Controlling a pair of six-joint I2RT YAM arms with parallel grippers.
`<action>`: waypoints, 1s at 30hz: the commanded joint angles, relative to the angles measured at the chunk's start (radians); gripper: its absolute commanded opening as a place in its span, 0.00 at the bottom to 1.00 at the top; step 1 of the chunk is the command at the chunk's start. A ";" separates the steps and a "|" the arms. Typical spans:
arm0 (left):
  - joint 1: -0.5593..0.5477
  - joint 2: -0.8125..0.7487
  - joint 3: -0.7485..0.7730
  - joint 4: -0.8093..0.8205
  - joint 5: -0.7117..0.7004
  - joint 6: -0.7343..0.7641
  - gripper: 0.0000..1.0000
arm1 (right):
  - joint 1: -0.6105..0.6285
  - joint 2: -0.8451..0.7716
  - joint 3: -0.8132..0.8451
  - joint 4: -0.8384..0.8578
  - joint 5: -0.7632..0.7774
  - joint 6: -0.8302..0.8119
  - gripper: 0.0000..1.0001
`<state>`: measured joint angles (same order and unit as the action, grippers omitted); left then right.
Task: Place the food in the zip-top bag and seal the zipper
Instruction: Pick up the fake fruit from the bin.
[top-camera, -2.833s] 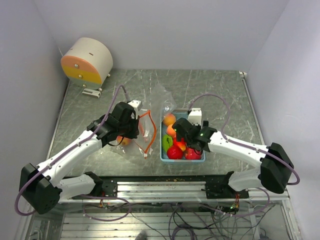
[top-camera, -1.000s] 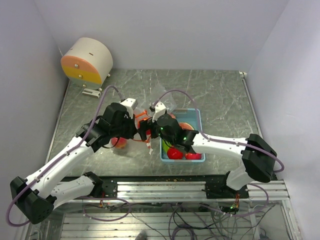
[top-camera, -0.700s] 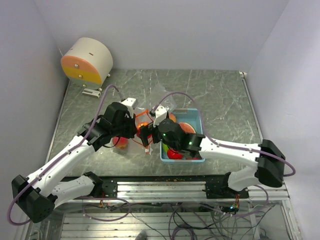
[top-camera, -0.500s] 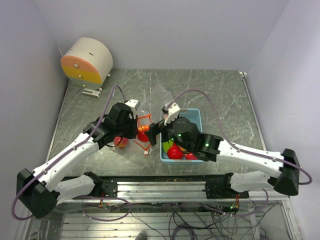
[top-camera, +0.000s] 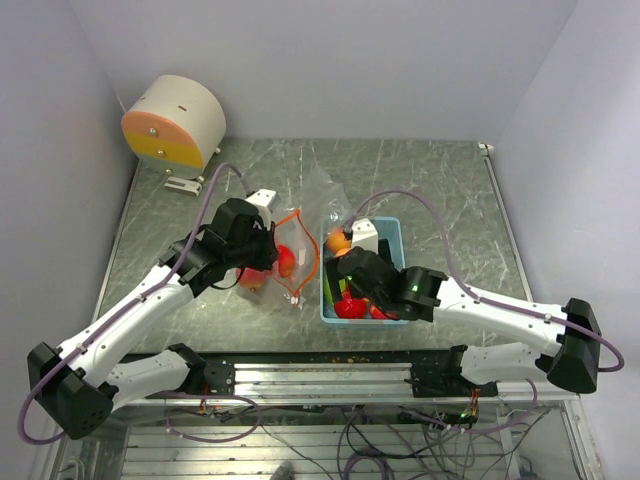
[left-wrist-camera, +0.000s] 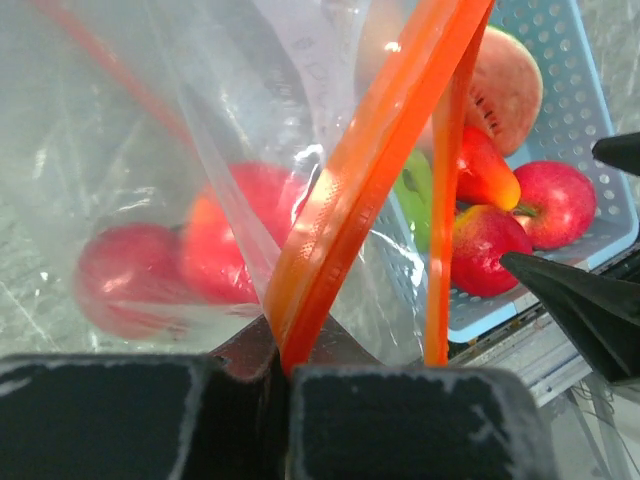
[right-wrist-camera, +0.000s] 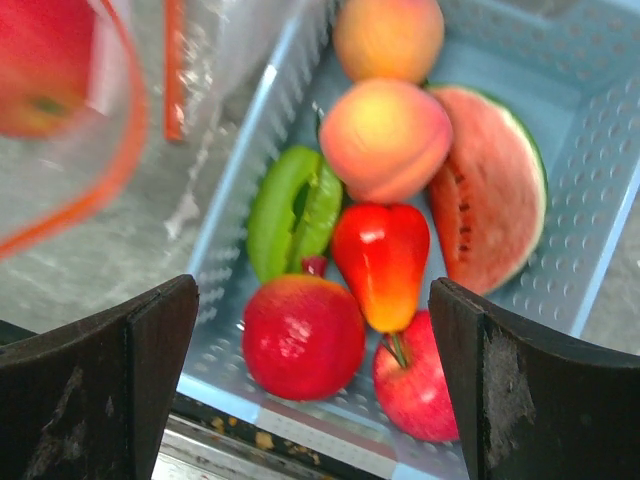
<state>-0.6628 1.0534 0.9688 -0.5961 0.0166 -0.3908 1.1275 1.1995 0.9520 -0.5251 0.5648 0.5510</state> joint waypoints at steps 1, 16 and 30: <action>-0.001 0.042 0.050 -0.055 -0.107 0.033 0.07 | -0.018 0.005 -0.054 -0.091 -0.024 0.087 1.00; -0.002 0.030 -0.007 0.020 -0.062 0.019 0.07 | -0.046 0.084 -0.205 0.108 -0.213 0.121 0.94; -0.001 0.020 -0.021 0.011 -0.069 0.017 0.07 | -0.054 0.004 -0.047 0.001 -0.103 0.075 0.25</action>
<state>-0.6628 1.0897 0.9451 -0.5987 -0.0406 -0.3779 1.0771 1.2934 0.7811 -0.4885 0.3847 0.6731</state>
